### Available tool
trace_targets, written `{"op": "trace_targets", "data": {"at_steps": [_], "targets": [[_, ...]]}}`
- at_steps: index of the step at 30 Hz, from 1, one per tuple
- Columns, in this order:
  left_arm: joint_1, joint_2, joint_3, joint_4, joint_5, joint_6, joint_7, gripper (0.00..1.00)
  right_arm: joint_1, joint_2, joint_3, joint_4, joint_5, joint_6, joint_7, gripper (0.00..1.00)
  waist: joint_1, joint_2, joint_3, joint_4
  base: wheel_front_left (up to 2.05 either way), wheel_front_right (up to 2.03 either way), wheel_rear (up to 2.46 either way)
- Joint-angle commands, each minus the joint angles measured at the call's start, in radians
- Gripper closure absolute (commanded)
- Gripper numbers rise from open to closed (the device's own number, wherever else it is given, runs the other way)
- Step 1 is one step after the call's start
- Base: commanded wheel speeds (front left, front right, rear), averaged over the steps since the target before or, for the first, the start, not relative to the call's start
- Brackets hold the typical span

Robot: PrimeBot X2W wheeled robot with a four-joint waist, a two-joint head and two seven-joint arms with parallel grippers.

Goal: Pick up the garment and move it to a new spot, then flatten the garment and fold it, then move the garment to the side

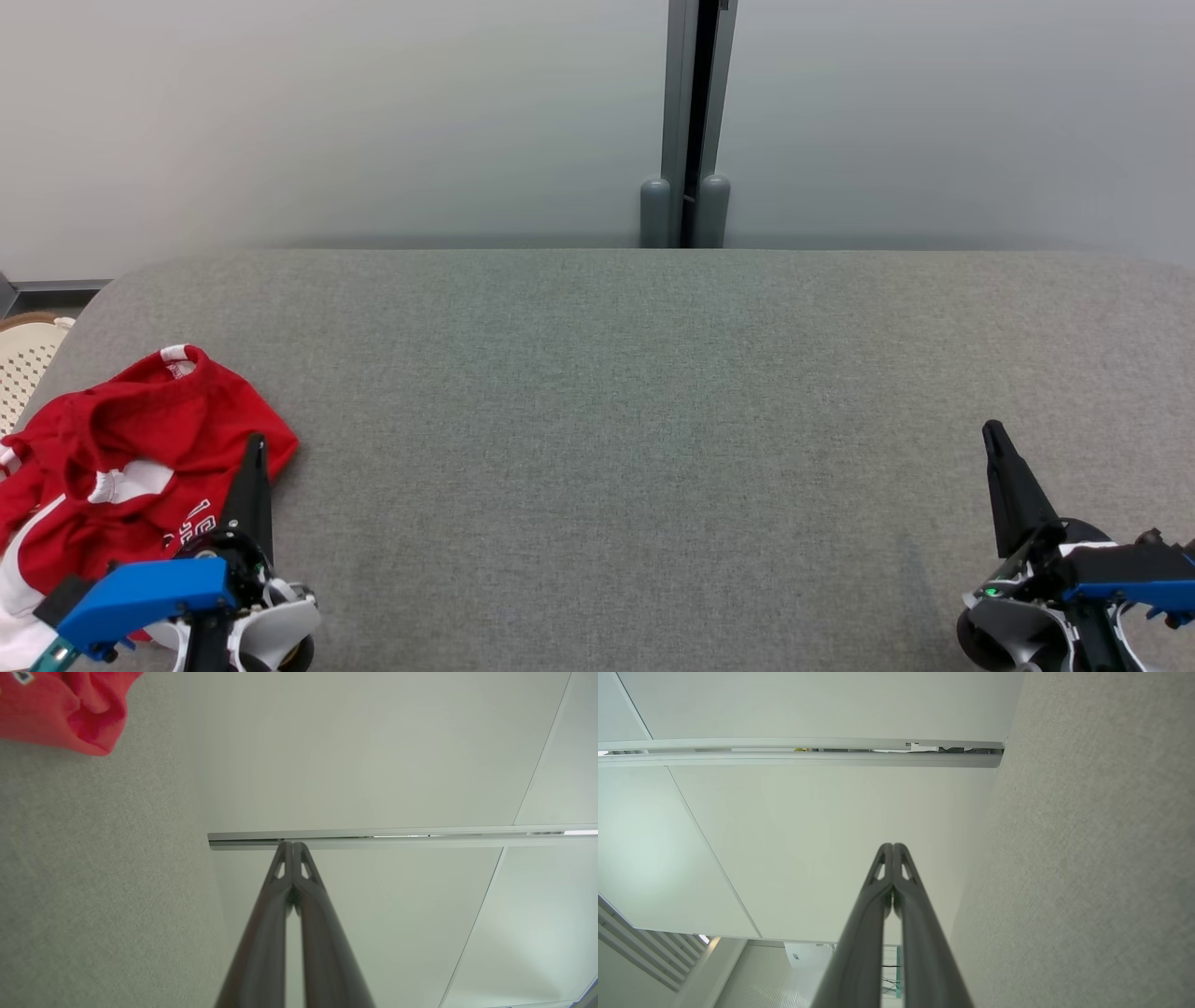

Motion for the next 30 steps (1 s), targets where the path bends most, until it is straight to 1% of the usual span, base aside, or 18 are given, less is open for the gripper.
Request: {"op": "trace_targets", "data": {"at_steps": [1, 2, 5, 7, 12, 16, 21, 30], "targets": [[-0.009, -0.002, 0.001, -0.005, -0.003, -0.004, 0.004, 1.00, 0.011, -0.005, -0.002, -0.003, 0.003, 0.000, 0.003, 1.00, 0.0000, 0.0000, 0.000, 0.000, 0.00, 0.00, 0.00], [0.001, 0.000, 0.000, 0.003, 0.001, 0.000, -0.001, 0.00, 0.000, 0.000, 0.001, 0.002, -0.001, 0.000, 0.000, 0.00, 0.0000, 0.0000, 0.000, 0.000, 0.00, 0.00, 0.00], [0.028, -0.003, -0.001, 0.028, 0.002, 0.000, -0.002, 0.00, 0.009, 0.005, 0.003, 0.029, -0.001, -0.001, -0.001, 0.00, 0.0000, 0.0000, 0.000, 0.000, 0.00, 0.00, 0.00], [0.026, -0.001, -0.003, 0.029, 0.013, 0.000, -0.013, 0.00, 0.008, 0.003, 0.009, 0.024, -0.010, -0.001, -0.007, 0.00, 0.0000, 0.0000, 0.001, 0.000, 0.00, 0.00, 0.00], [0.022, 0.009, -0.018, 0.030, 0.073, 0.000, -0.039, 0.00, 0.006, -0.014, 0.040, 0.019, -0.045, -0.001, -0.036, 0.00, 0.0000, 0.0000, 0.001, 0.001, 0.00, 0.00, 0.00], [0.019, 0.016, -0.029, 0.031, 0.146, 0.000, -0.058, 0.00, -0.002, -0.030, 0.069, 0.026, -0.093, -0.001, -0.057, 0.00, 0.0000, 0.0000, 0.002, 0.001, 0.00, 0.00, 0.00], [0.016, 0.023, -0.036, 0.040, 0.264, 0.000, -0.081, 0.00, -0.012, -0.042, 0.088, 0.041, -0.187, 0.000, -0.081, 0.00, 0.0000, 0.0000, 0.004, 0.002, 0.00, 0.00, 0.00], [0.012, 0.027, -0.047, 0.047, 0.473, 0.001, -0.120, 0.00, -0.023, -0.037, 0.091, 0.051, -0.354, 0.000, -0.119, 0.00, 0.0000, 0.0000, 0.007, 0.003, 0.00, 0.00, 0.00]]}}
